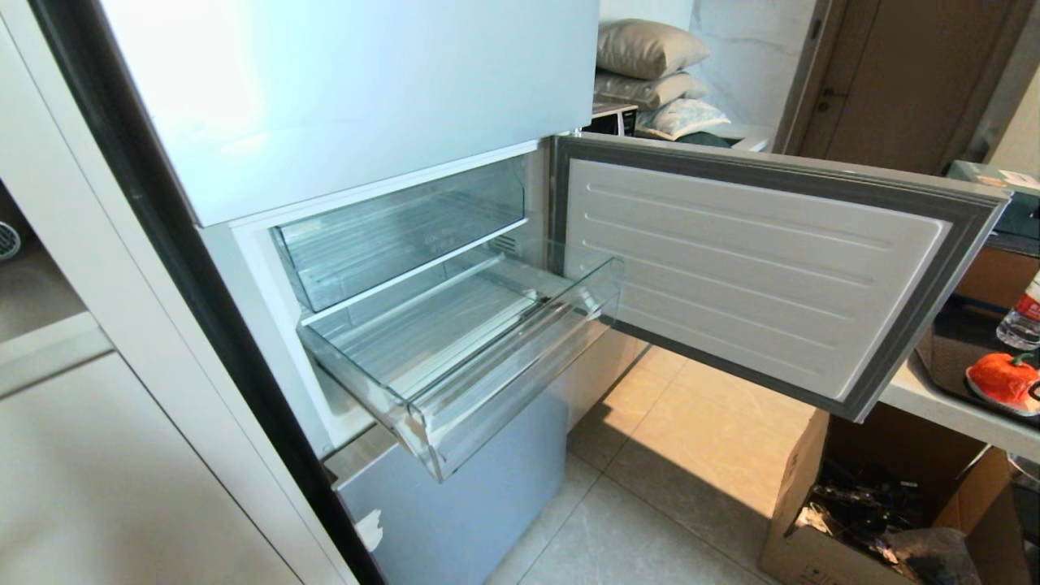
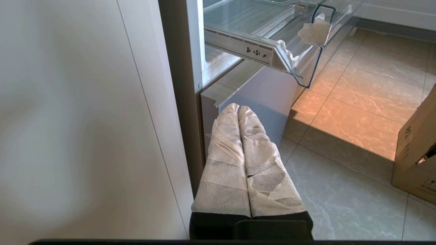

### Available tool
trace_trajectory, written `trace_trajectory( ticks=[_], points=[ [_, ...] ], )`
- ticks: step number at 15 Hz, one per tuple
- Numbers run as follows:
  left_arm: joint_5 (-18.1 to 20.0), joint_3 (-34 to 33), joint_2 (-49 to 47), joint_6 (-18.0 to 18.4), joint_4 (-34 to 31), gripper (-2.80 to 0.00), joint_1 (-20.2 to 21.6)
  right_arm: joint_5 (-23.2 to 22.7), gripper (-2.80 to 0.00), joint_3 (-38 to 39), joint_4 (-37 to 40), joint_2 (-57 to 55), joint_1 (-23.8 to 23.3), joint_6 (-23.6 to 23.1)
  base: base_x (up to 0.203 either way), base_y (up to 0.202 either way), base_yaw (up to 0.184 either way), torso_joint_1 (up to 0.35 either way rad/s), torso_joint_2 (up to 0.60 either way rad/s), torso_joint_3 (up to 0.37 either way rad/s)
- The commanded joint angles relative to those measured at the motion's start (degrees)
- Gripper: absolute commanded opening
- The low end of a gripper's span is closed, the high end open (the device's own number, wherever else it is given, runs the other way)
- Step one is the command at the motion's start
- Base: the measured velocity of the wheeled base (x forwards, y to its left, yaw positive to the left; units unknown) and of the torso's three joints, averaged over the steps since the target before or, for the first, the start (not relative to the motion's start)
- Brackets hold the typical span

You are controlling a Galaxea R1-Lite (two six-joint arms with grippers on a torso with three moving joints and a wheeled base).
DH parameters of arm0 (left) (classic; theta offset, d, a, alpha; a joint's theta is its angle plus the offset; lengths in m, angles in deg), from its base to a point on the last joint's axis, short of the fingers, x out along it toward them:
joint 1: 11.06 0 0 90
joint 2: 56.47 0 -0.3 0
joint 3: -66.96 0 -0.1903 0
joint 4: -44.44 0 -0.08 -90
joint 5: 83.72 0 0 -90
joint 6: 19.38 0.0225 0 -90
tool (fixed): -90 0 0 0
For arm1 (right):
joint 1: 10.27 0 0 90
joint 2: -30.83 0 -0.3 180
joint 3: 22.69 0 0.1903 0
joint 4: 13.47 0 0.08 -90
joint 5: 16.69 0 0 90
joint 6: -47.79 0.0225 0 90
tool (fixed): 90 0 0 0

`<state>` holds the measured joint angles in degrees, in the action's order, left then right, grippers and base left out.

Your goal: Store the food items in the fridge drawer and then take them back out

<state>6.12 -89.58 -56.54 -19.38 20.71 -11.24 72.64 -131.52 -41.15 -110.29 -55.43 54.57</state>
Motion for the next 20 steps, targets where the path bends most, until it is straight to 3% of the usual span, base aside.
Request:
trace_trajectory(
  ticks=[1, 16, 17, 20],
  points=[
    [0.1, 0.0, 0.0, 0.0, 0.0, -2.8, 0.0, 0.0, 0.0, -0.5, -0.3, -1.3, 0.0, 0.0, 0.0, 0.0, 0.0, 0.0, 0.0, 0.0],
    [0.0, 0.0, 0.0, 0.0, 0.0, -2.8, 0.0, -1.0, 0.0, -8.5, -0.1, -8.7, -0.8, -0.5, 0.0, 0.0, 0.0, 0.0, 0.0, 0.0],
    [0.0, 0.0, 0.0, 0.0, -0.1, -2.8, 0.0, -1.6, -2.8, -8.5, -0.1, -8.8, -0.8, -0.4, 0.0, 0.0, 0.0, 0.0, 0.0, 0.0],
    [0.0, 0.0, 0.0, 0.0, 0.0, -2.8, 0.0, -2.0, -2.8, -8.4, -0.1, -8.7, -0.8, -0.4, 0.0, 0.0, 0.0, 0.0, 0.0, 0.0]
  ],
)
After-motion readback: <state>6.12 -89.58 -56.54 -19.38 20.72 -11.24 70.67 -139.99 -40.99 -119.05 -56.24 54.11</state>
